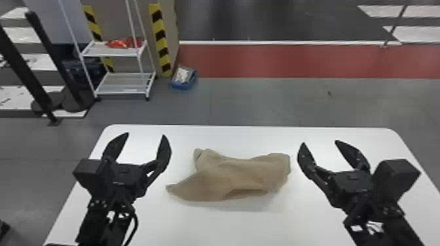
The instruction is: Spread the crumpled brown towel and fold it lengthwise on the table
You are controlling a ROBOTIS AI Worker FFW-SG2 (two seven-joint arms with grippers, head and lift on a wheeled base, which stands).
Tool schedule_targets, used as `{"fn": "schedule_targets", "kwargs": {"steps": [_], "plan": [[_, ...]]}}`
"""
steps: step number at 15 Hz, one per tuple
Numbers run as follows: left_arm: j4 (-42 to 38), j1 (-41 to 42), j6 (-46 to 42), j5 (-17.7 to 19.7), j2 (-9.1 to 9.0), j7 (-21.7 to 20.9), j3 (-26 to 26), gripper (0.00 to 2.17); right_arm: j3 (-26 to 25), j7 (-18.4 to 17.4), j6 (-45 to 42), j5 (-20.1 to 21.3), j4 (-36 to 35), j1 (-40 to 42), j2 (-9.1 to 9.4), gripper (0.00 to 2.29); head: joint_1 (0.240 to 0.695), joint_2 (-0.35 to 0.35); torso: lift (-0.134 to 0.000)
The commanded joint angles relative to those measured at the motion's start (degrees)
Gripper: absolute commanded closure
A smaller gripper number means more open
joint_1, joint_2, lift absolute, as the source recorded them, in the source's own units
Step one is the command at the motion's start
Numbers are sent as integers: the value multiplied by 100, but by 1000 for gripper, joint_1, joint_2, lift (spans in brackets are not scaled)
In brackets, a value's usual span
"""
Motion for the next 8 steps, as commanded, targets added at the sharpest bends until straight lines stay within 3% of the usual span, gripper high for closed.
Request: {"fn": "schedule_targets", "kwargs": {"steps": [1, 8], "plan": [[328, -189, 528, 30, -6, 5, 67, 80, 0, 0, -222, 37, 66, 15, -4, 188, 695, 28, 0], [1559, -470, -263, 30, -6, -48, -39, 154, -281, 0, -890, 582, 1094, -2, -4, 194, 695, 29, 0]]}}
